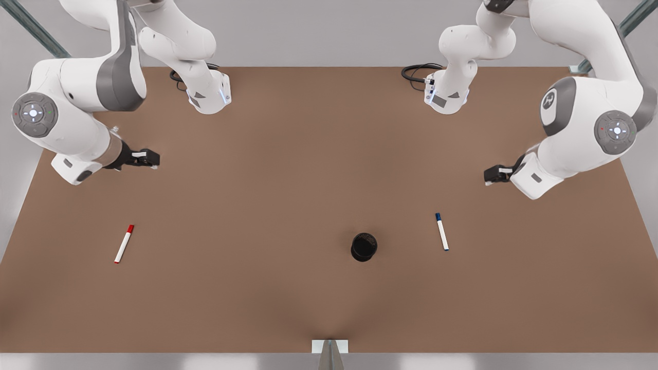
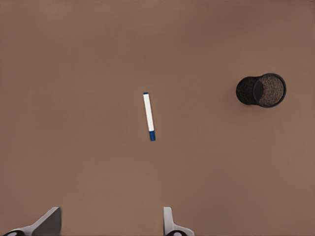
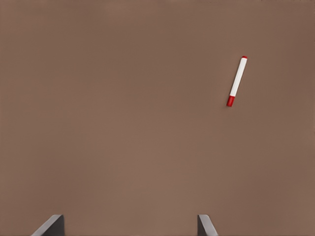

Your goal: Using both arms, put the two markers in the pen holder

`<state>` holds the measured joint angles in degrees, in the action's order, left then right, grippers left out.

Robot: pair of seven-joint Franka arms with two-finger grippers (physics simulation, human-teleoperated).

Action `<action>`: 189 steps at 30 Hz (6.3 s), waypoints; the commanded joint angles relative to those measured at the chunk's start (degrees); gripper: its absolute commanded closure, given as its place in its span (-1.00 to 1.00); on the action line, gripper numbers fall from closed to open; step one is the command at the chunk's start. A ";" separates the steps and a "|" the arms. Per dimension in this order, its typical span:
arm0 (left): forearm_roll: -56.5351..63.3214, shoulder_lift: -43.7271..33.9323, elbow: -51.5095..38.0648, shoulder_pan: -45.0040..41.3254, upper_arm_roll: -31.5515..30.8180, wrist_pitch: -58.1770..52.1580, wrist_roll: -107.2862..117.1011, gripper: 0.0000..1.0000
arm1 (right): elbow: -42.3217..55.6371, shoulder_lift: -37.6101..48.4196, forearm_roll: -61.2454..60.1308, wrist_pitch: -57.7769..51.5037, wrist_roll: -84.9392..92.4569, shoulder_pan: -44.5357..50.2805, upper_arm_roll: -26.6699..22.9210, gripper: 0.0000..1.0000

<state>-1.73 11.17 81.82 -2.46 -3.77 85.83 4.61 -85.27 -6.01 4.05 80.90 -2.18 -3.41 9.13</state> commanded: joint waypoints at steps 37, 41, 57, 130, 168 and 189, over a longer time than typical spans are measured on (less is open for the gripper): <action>11.22 27.94 21.98 -3.87 1.83 59.72 25.36 -0.06 | 7.75 -45.49 0.44 44.70 26.09 -19.44 -3.77 -0.81; 11.14 27.94 21.89 -3.87 1.83 59.72 25.62 0.30 | 7.75 -46.02 0.44 45.31 26.09 -19.44 -3.68 -0.62; 9.21 27.24 12.06 -5.53 1.13 42.41 27.56 0.57 | 7.75 -46.20 0.96 45.05 26.52 -19.44 -3.68 0.40; 3.84 12.03 -10.54 -8.79 -0.37 -1.19 7.69 -1.00 | 14.08 -25.81 3.25 33.70 -15.83 4.28 16.80 0.57; 3.67 9.57 -7.46 2.73 -3.27 0.57 3.04 -1.00 | 25.95 -56.04 3.60 120.55 -34.12 47.62 -15.46 0.54; 4.02 9.31 -8.69 3.78 -3.44 1.62 -3.12 -1.00 | -17.83 3.11 1.41 28.88 -14.71 25.92 -14.05 -1.00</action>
<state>2.12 20.97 73.29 1.03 -7.18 87.08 5.89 -102.23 -4.82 9.09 147.41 -30.68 26.46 -4.63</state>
